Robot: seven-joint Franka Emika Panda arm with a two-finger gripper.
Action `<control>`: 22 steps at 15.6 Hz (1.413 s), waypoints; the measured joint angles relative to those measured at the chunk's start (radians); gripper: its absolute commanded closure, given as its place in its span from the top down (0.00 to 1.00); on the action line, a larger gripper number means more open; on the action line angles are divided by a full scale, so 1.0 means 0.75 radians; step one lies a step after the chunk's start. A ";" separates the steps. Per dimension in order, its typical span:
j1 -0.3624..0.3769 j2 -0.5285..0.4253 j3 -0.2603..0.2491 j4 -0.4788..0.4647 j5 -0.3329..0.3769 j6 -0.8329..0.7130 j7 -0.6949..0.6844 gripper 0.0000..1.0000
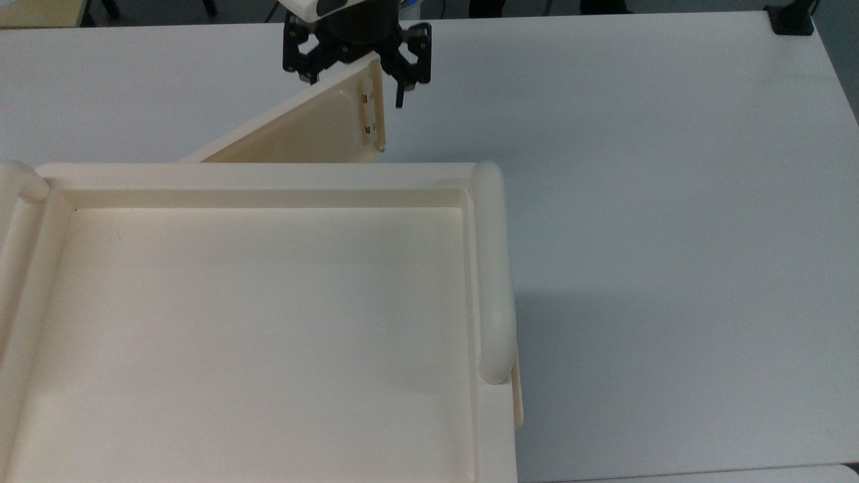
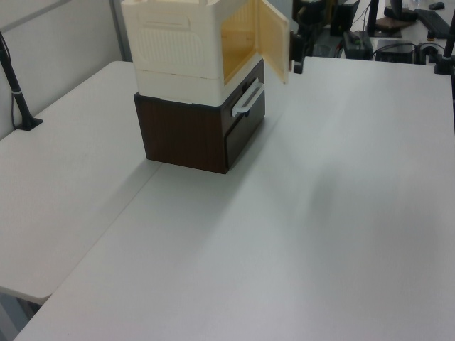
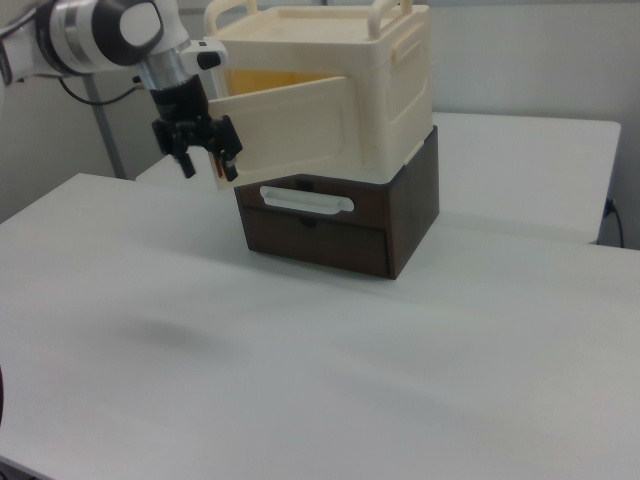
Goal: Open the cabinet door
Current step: 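Pull the handle outward, swinging the cream door open on its hinge, then release the handle and lift the gripper away from the open door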
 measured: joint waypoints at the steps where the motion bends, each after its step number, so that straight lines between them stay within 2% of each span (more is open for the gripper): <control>1: -0.011 -0.024 0.000 0.001 0.016 -0.066 -0.026 1.00; 5: -0.083 -0.157 -0.005 0.020 0.056 -0.219 -0.159 1.00; 9: -0.102 -0.219 -0.008 0.085 0.070 -0.242 -0.195 1.00; 15: -0.089 -0.215 0.005 0.111 0.078 -0.062 -0.199 1.00; 22: -0.092 -0.159 0.005 0.106 0.086 -0.042 -0.199 1.00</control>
